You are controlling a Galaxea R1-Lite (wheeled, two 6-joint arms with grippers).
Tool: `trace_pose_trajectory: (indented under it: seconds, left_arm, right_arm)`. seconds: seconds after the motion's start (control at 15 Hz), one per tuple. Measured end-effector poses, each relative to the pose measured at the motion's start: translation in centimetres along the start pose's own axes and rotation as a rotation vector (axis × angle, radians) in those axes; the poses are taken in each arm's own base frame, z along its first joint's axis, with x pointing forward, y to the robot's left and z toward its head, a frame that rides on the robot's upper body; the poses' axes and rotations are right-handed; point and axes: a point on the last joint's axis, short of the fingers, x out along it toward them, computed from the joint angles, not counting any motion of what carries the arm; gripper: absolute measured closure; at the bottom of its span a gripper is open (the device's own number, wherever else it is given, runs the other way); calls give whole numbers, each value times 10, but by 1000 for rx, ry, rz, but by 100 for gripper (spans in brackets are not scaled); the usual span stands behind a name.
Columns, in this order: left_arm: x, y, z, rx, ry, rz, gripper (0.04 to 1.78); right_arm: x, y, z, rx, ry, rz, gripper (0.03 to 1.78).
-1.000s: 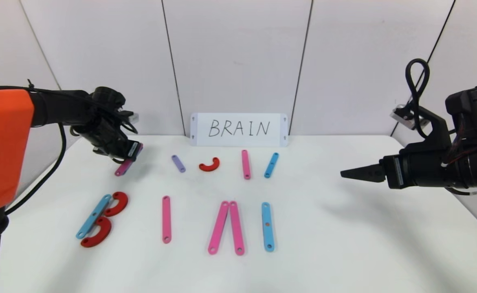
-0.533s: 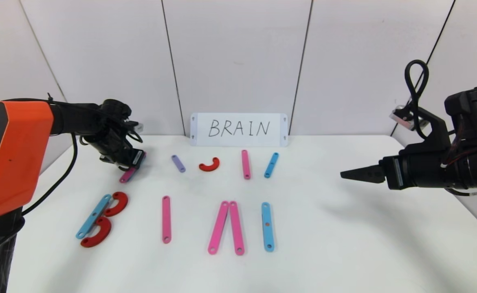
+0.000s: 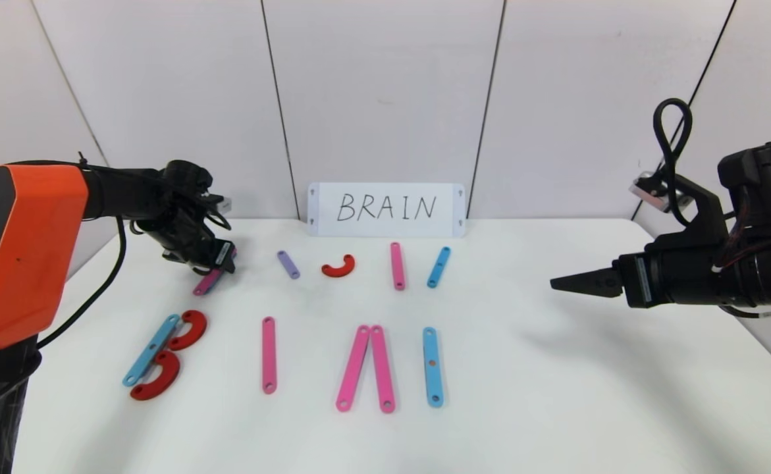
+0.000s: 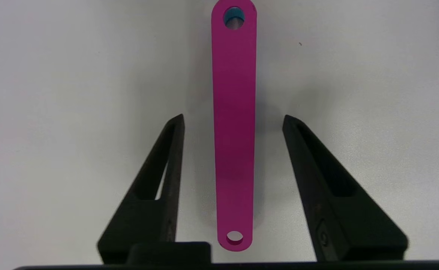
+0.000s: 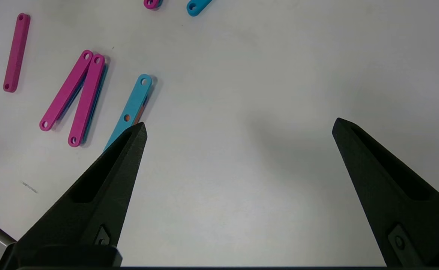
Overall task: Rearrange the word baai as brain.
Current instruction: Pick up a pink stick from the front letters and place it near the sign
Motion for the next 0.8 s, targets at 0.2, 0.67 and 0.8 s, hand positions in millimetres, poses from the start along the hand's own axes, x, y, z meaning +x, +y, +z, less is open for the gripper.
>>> trace_pose_trajectory:
  seconds: [0.2, 0.67, 0.8]
  left_arm:
    - [-4, 0, 1, -2, -9, 1, 32]
    - [-52, -26, 3, -121, 0, -26, 7]
    - [-71, -40, -5, -149, 38, -43, 7]
  right_arm:
    - [0, 0, 0, 1, 1, 0, 8]
    - [1, -4, 4, -9, -49, -11, 8]
    - [1, -9, 6, -2, -61, -23, 8]
